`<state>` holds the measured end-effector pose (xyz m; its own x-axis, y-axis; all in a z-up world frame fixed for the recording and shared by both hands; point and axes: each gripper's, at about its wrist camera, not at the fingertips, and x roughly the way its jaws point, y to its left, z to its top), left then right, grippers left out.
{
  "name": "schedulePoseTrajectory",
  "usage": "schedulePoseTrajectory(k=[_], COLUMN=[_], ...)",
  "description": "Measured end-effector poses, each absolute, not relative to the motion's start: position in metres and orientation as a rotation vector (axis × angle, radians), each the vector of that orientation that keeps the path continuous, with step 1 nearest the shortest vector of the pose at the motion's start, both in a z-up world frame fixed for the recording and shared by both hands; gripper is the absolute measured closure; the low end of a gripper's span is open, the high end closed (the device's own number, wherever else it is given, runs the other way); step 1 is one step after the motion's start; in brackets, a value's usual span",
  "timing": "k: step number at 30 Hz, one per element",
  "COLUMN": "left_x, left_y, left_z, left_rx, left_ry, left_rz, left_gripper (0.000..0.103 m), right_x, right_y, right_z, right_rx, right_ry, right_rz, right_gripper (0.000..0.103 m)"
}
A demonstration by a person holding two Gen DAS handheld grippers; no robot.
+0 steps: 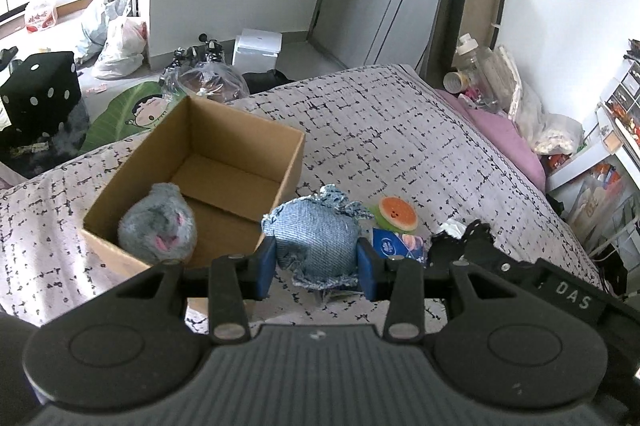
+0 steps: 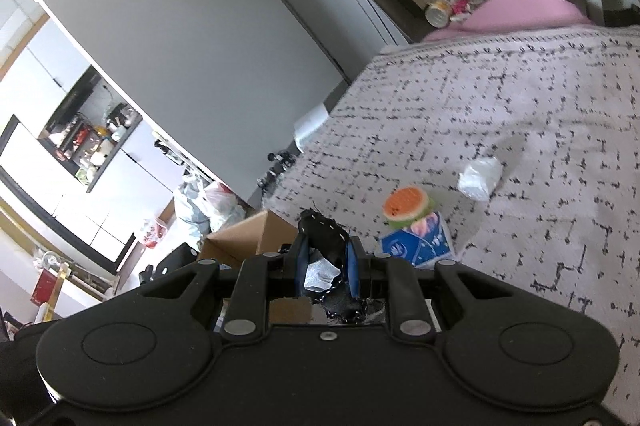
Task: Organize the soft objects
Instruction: 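Carry the denim plush in the left tool while the right tool grasps the black cloth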
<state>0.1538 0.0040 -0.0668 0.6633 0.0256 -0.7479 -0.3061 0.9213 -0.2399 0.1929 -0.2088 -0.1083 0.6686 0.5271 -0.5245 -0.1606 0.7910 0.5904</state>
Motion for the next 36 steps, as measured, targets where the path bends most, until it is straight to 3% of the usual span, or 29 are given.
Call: schedulePoseTrajectory(k=[36], left_x=[0.149], left_y=[0.093], left_z=[-0.094], left_rx=[-0.467], left_ry=[0.846], left_rz=[0.265], left_gripper=[0.062], right_x=[0.186], right_y=[-0.153], right_z=[-0.106], right_rx=[0.439], right_ry=[0.675], right_rz=[0.527], right_gripper=[0.083])
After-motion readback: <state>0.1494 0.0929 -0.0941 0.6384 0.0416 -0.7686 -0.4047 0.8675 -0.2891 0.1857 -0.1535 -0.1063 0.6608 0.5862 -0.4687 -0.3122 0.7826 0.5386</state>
